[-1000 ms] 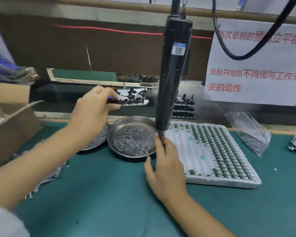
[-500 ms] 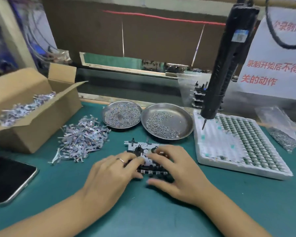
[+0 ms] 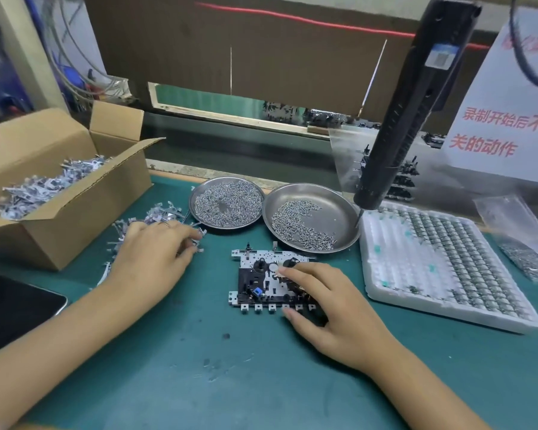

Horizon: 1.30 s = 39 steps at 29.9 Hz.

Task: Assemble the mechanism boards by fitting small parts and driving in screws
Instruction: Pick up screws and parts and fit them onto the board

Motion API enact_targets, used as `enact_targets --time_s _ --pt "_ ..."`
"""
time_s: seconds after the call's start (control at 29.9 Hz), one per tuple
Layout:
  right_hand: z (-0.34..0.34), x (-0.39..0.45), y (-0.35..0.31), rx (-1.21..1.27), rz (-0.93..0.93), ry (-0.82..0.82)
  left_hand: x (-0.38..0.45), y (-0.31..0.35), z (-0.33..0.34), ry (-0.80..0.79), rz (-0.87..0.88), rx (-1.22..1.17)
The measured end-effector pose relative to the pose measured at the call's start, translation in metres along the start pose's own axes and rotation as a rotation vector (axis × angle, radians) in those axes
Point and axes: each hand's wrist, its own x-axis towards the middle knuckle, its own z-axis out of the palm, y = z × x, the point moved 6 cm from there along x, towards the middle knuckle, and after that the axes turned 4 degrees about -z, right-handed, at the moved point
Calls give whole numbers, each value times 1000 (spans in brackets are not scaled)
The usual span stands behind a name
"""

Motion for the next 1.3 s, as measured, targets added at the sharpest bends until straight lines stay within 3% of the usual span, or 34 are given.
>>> enact_targets --time_s 0.17,0.33,0.43,0.5,0.6,0.73,0.87,1.2,1.3 --pt "-3 0 1 39 7 33 2 -6 -7 25 -33 -258" --pt "-6 -2 2 27 -22 142 5 -6 -28 164 -70 -489" --pt "-15 -3 3 146 3 309 -6 36 -27 31 124 -749" --pt "-19 0 6 318 81 392 -16 69 -13 -103 286 -775" --pt "-15 8 9 609 221 414 -23 95 8 -159 408 -760" --pt "-13 9 10 684 295 412 -25 92 18 -98 370 -904" --pt "-13 4 21 786 434 473 -29 82 26 -71 226 -1053" --pt "-10 -2 29 828 544 493 -27 70 31 -136 52 -983" --pt "-5 -4 30 705 548 420 -26 69 32 -171 46 -950"
